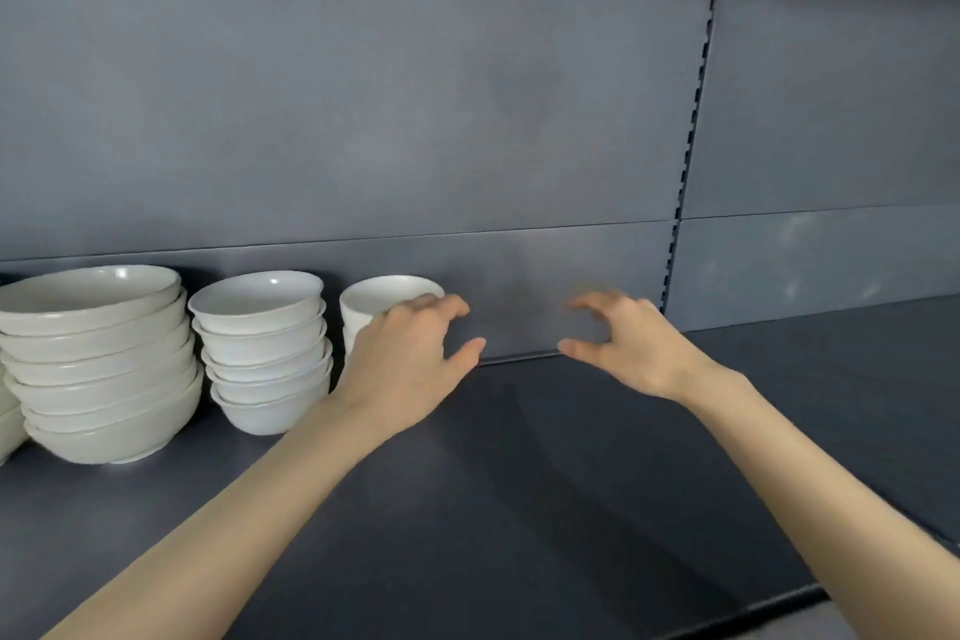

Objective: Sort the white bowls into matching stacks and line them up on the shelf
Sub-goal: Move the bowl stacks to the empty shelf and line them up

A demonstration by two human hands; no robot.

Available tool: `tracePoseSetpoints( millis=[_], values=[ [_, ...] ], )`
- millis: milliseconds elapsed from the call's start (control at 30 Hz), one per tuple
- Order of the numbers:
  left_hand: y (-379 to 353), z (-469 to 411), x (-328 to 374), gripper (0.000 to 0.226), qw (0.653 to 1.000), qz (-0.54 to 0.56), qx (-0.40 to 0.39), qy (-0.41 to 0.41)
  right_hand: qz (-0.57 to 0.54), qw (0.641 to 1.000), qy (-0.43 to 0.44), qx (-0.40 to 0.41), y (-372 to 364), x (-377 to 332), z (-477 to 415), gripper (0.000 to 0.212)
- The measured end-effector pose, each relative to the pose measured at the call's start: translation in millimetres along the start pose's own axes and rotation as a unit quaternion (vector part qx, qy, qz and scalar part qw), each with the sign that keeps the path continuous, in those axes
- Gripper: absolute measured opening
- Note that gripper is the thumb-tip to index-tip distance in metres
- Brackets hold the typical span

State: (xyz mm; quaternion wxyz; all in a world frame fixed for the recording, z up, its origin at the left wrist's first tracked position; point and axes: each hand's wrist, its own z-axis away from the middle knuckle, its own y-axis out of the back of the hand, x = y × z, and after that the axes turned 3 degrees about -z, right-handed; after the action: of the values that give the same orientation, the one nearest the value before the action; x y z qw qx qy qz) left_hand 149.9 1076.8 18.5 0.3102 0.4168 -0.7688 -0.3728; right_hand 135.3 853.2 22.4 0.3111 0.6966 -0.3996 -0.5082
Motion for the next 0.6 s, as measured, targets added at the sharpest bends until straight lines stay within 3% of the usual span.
tracePoseSetpoints(
  millis=[333, 600],
  values=[
    [3, -54, 125, 0.060, 0.986, -0.017, 0.033, -0.163, 0.087, 0.985, -0.052, 0.142, 113, 72, 63, 0.054],
    [-29, -49, 271, 0.063, 0.975, 0.033, 0.055, -0.211, 0.158, 0.967, -0.087, 0.183, 199, 178, 146, 0.059]
  ],
)
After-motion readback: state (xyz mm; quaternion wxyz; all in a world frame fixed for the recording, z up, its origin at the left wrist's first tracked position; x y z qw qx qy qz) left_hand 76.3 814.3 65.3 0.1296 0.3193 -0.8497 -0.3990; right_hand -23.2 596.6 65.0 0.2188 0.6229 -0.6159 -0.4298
